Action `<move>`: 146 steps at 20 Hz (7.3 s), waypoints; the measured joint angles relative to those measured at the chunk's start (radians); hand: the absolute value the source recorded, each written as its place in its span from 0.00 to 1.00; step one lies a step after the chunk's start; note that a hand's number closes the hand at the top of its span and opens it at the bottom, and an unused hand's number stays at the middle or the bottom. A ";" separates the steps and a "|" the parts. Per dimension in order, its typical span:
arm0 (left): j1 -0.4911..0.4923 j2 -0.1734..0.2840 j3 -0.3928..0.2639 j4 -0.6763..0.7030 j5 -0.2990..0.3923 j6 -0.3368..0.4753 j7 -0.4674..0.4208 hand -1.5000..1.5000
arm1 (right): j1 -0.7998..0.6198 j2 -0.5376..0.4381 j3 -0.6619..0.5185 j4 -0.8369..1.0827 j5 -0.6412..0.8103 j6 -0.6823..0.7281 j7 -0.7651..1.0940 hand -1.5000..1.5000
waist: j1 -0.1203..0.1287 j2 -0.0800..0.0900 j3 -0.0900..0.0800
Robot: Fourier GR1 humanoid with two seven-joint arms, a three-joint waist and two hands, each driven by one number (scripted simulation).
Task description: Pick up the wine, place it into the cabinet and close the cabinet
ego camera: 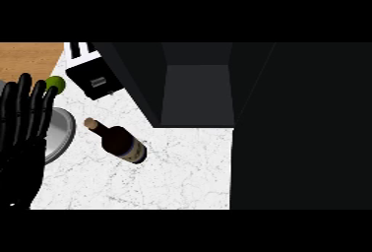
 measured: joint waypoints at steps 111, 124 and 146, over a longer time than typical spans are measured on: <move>-0.067 -0.004 0.171 1.048 0.132 -0.225 -0.398 0.00 | -0.141 -0.233 0.631 -0.406 0.116 -0.545 0.642 0.00 | -0.035 -0.016 -0.040; -0.154 -0.032 0.186 1.231 0.129 -0.231 -0.540 1.00 | -0.111 -0.272 0.674 -0.407 0.122 -0.581 0.601 0.00 | -0.035 -0.016 -0.040; -0.129 0.044 0.137 1.266 0.080 -0.334 -0.713 1.00 | -0.074 -0.328 0.681 -0.408 0.117 -0.613 0.541 0.00 | -0.029 -0.017 -0.039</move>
